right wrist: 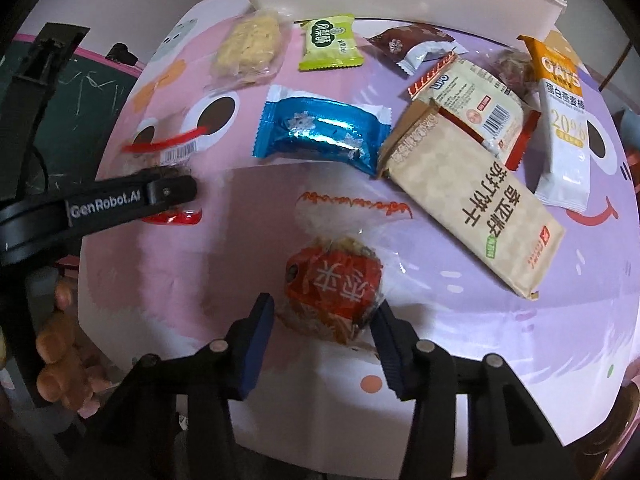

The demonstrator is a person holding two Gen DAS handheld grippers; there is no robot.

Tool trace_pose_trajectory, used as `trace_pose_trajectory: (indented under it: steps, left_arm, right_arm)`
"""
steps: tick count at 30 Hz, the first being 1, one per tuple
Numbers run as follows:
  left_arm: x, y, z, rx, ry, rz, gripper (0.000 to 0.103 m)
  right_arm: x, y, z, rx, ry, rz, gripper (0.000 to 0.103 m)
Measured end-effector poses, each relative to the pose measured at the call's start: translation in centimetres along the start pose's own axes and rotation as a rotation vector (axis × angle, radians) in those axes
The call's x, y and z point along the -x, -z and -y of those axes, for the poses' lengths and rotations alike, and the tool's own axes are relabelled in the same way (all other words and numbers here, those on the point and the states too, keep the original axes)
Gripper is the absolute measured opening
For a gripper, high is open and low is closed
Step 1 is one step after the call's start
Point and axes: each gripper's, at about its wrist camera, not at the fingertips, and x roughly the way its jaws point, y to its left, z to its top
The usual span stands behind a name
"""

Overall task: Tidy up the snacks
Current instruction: 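Grasp the dark candy bag with the left tool while the right grasps the red pastry, then lift both snacks over the white tray and release them inside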

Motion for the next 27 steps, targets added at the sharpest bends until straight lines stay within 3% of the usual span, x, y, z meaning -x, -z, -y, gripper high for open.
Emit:
trace_pose_trajectory:
  steps: [4,13,21,27]
  left_arm:
    - [0.5,0.7,0.4,-0.038,-0.021,0.017,0.043]
    - [3.5,3.5,0.0,-0.059,0.003,0.033,0.042]
    - [8.7,2.3,0.9,-0.087,0.050,0.111,0.042]
    - [13.7,0.2,3.3,-0.133,0.112,0.217,0.042]
  right_arm:
    - [0.8,0.2,-0.3,0.031,0.001,0.019,0.042]
    - [2.8,0.6,-0.5,0.049,-0.001,0.050,0.042]
    - [8.0,-0.1,1.0,0.001,-0.005,0.179,0.042]
    - [12.9,-1.6,1.4,-0.022,0.002,0.313,0.042]
